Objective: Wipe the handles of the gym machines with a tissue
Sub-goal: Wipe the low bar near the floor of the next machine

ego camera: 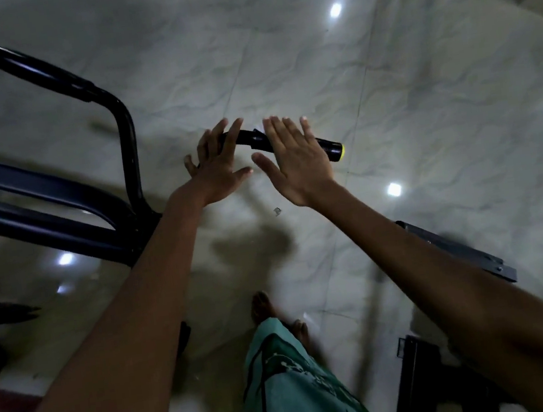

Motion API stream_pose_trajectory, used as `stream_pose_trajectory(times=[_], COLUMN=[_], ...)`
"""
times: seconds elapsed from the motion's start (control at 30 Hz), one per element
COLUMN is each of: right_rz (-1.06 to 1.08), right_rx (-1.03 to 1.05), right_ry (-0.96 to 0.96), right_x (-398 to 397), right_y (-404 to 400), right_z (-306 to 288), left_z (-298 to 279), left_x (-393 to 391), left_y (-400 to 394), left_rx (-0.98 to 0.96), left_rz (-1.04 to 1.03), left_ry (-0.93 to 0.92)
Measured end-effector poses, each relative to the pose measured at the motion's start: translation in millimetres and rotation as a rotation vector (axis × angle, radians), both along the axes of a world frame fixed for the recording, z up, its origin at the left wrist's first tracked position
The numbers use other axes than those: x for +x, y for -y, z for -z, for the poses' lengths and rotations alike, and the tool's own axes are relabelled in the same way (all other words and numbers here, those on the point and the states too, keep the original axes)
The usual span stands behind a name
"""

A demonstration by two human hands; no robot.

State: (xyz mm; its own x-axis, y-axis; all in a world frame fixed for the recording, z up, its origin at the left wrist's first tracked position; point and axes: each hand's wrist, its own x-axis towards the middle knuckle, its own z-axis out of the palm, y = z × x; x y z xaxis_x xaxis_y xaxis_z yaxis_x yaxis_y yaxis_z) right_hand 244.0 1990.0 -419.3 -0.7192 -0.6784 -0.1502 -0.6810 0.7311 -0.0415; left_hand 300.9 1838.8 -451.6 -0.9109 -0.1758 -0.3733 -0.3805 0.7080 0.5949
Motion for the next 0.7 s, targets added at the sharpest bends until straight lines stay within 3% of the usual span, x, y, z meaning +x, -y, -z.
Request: stream_pose_trajectory(times=[0.13,0.2,0.47,0.7], right_rz=[-0.279,-0.319,-0.259,-0.147], right_rx=[0.082,0.175,0.251,0.105], right_ry=[-0.167,-0.245,-0.347,-0.294], right_x=[4,0,-1,5], right_y=[-24,-45,-26,-24], right_z=[10,17,18,21], left_z=[0,-1,0,1], left_x=[0,0,0,-1], left_y=[1,1,1,0], left_rx=[0.003,-0.001,0.002,-0.016], left_rz=[0.007,0.004,0.005,0.0], left_ry=[0.009,0.007,0.002,-0.012])
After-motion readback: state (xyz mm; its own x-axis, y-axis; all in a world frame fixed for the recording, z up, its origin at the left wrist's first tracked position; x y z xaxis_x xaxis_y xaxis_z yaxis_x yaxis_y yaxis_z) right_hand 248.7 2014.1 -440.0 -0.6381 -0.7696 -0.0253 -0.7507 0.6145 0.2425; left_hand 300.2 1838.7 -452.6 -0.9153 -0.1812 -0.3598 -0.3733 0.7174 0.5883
